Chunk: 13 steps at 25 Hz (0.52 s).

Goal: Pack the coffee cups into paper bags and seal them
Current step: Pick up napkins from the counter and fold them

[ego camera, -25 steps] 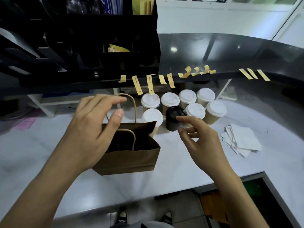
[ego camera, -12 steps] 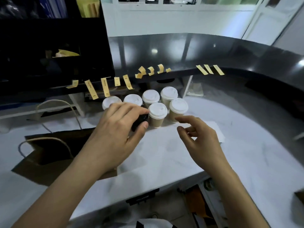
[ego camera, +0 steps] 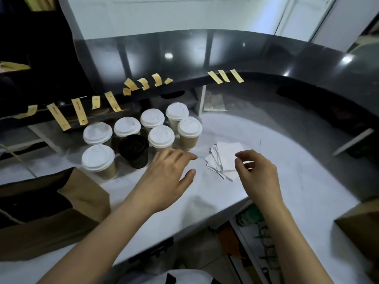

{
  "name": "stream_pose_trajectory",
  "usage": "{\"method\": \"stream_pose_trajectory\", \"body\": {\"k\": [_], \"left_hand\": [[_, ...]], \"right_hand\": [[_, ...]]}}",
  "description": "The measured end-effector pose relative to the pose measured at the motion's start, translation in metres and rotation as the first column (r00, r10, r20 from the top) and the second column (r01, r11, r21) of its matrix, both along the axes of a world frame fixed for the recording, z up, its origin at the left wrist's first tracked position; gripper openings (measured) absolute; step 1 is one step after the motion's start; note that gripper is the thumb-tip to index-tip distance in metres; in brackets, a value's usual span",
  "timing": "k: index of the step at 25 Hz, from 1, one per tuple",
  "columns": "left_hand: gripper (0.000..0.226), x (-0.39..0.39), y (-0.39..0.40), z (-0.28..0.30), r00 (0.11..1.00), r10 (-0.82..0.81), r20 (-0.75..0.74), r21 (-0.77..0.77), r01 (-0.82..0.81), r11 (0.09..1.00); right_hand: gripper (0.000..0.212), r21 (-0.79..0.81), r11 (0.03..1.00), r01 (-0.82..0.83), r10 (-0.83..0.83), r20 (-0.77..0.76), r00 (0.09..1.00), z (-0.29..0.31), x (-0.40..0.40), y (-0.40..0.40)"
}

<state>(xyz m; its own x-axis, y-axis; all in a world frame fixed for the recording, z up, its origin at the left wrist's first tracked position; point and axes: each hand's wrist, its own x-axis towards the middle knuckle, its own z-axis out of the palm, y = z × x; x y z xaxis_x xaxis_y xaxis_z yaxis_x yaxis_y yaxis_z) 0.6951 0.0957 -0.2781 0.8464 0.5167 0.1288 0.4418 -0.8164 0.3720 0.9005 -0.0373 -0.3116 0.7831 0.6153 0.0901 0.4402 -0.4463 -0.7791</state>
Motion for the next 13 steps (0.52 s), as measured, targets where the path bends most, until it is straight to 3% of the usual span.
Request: {"method": "stream_pose_trajectory", "body": {"k": [3, 10, 13], "left_hand": [[0.037, 0.014, 0.001, -0.013, 1.0, -0.002, 0.011, -0.03, 0.002, 1.0], [0.038, 0.018, 0.003, -0.034, 0.997, 0.074, 0.0, -0.159, -0.073, 0.985], [0.038, 0.012, 0.006, -0.039, 0.995, 0.092, -0.029, -0.177, -0.096, 0.98]], "right_hand": [[0.007, -0.076, 0.997, 0.033, -0.03, 0.039, 0.999, -0.024, 0.018, 0.009], [0.03, -0.262, 0.965, 0.027, 0.034, 0.227, 0.973, -0.076, 0.044, 0.055], [0.043, -0.414, 0.91, 0.0, 0.105, 0.229, 0.968, -0.091, 0.049, 0.073]]}}
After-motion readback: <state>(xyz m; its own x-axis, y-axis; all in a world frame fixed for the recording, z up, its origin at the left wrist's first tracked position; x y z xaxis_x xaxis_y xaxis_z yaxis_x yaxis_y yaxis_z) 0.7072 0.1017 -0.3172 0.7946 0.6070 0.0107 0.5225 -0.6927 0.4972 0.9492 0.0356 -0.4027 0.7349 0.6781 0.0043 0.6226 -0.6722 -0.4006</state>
